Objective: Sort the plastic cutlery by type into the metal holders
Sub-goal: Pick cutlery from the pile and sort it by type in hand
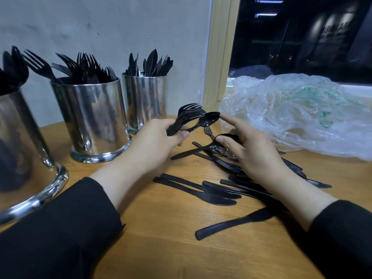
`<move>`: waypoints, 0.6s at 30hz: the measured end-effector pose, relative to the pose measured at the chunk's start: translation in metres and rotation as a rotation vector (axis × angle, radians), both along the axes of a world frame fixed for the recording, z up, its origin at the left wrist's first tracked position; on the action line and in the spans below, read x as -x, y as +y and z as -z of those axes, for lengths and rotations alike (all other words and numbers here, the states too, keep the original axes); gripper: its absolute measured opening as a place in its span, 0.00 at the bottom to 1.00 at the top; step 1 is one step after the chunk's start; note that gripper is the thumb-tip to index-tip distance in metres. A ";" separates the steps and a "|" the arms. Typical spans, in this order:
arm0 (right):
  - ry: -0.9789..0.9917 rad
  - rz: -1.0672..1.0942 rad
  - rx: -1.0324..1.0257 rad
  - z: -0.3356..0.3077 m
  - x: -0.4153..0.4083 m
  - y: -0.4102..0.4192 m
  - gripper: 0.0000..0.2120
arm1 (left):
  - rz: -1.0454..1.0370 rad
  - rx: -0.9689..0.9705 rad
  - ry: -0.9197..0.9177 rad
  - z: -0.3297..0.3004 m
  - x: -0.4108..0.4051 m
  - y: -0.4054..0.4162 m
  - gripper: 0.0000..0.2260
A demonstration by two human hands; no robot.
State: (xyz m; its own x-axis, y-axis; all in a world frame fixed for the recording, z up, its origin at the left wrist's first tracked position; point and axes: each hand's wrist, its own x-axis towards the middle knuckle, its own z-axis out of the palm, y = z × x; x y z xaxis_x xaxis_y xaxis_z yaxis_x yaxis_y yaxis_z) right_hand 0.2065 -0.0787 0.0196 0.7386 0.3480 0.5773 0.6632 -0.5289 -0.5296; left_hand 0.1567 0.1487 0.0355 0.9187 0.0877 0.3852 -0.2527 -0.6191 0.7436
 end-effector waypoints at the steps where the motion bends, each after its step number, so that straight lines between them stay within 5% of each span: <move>1: 0.022 -0.004 -0.017 0.000 0.000 0.000 0.24 | 0.001 -0.004 0.010 -0.001 0.000 0.000 0.03; 7: 0.089 0.048 -0.139 -0.001 -0.001 0.000 0.21 | 0.163 0.016 0.182 -0.001 0.007 -0.008 0.04; 13: 0.149 0.025 -0.190 0.002 -0.004 0.001 0.05 | 0.252 0.111 0.228 0.001 0.009 -0.011 0.05; 18: 0.122 0.052 -0.201 0.002 -0.005 0.003 0.07 | 0.253 0.060 0.237 0.001 0.010 -0.014 0.04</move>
